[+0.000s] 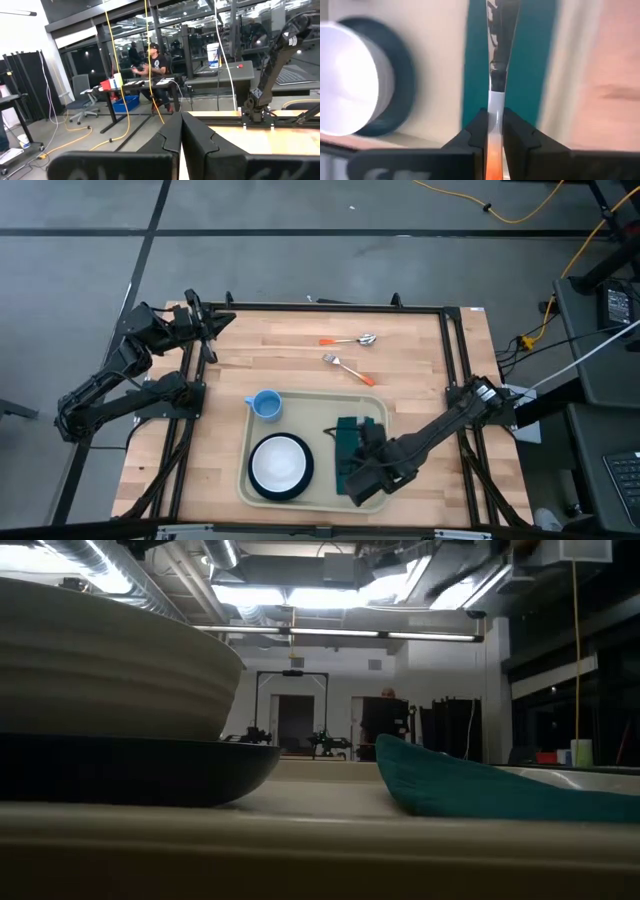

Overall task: Set up tray
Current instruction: Put the orange knife on top of the green napkin on the gray tray

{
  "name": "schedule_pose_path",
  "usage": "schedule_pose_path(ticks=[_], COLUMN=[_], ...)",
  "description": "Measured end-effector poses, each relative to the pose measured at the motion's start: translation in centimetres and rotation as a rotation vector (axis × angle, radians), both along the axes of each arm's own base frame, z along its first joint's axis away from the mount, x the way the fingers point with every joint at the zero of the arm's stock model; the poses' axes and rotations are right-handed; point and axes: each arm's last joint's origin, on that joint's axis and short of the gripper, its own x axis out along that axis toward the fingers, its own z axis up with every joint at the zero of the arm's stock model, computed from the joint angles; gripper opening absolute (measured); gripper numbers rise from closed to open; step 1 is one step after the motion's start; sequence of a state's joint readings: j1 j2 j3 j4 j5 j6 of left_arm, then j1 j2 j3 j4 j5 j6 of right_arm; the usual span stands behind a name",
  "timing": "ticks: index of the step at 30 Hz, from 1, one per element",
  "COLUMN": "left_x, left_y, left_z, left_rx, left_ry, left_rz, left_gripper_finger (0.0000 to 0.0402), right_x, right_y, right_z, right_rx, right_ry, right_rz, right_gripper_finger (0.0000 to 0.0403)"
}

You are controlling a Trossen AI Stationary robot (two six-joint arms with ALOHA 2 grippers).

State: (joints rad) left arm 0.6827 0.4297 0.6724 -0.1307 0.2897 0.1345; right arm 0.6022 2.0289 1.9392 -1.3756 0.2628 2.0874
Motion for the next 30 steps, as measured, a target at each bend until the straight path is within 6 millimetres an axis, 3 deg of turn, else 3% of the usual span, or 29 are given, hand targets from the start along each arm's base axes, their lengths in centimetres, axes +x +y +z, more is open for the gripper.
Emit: schedule_pose_path(ticks=[3, 10, 18, 23, 30], left_x=[0.0, 0.1, 0.1, 0.1, 0.1], left_y=[0.0, 0.0, 0.0, 0.0, 0.0], left_z=[0.0, 0.0, 0.0, 0.0, 0.0], left_rx=[-0.001, -0.042, -0.042, -0.041, -0.042], left_ry=[0.000, -0.010, -0.011, -0.011, -0.010], left_rz=[0.000, -0.023, -0.034, -0.033, -0.031], left_gripper_finger=[0.0004, 0.0004, 0.0004, 0.0004, 0.0004], right_x=[-1.2, -3.9, -7.6, -12.0, -17.6], right_y=[-0.7, -2.6, -5.2, -8.1, -12.0], right_z=[3.0, 8.3, 11.3, 13.1, 12.5], right_rx=[-0.053, -0.157, -0.190, -0.155, -0.107], right_ry=[0.063, -0.180, -0.211, -0.249, -0.249], right_rz=[0.021, 0.043, 0.203, 0.236, 0.259], right_gripper_finger=[0.0041, 0.0041, 0.0041, 0.0041, 0.0041])
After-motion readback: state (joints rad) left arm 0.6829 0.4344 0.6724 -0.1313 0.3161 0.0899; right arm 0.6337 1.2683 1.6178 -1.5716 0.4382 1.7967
